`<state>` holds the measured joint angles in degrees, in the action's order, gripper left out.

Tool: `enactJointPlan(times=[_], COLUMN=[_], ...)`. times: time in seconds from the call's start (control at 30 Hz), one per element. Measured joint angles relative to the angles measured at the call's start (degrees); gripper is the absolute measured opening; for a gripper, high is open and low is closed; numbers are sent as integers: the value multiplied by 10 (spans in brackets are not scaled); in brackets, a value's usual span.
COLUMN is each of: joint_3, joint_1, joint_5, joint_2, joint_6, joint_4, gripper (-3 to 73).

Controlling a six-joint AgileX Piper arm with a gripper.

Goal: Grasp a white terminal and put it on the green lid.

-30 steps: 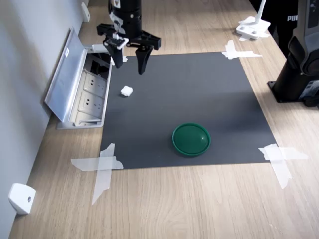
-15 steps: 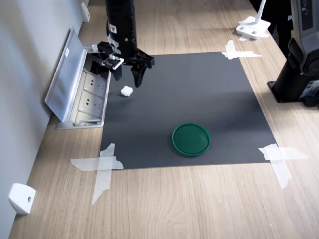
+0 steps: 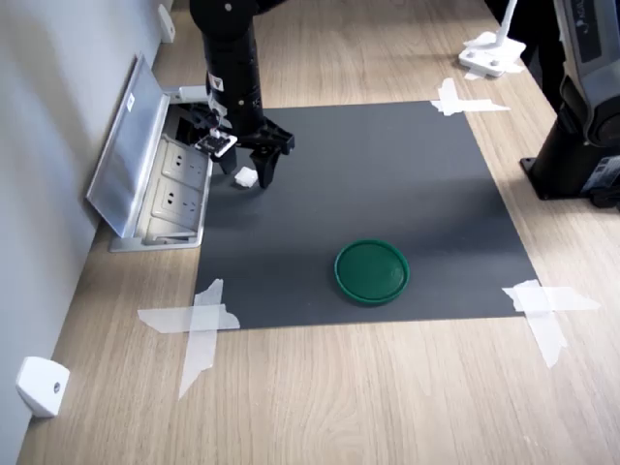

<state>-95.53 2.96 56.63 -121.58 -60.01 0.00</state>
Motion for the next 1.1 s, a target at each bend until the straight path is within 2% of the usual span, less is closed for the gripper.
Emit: enactJointPlan(times=[0.53, 0.6, 0.67, 0.83, 1.1], joint_3=[0, 0, 0, -3, -26], joint_1=[0, 0, 0, 0, -3], joint_5=[-3, -2, -2, 2, 47], joint_2=[-10, -10, -10, -8, 37], joint_6=[5, 5, 5, 7, 9], joint_4=[0, -3, -3, -4, 7], gripper=[624, 592, 529, 275, 269])
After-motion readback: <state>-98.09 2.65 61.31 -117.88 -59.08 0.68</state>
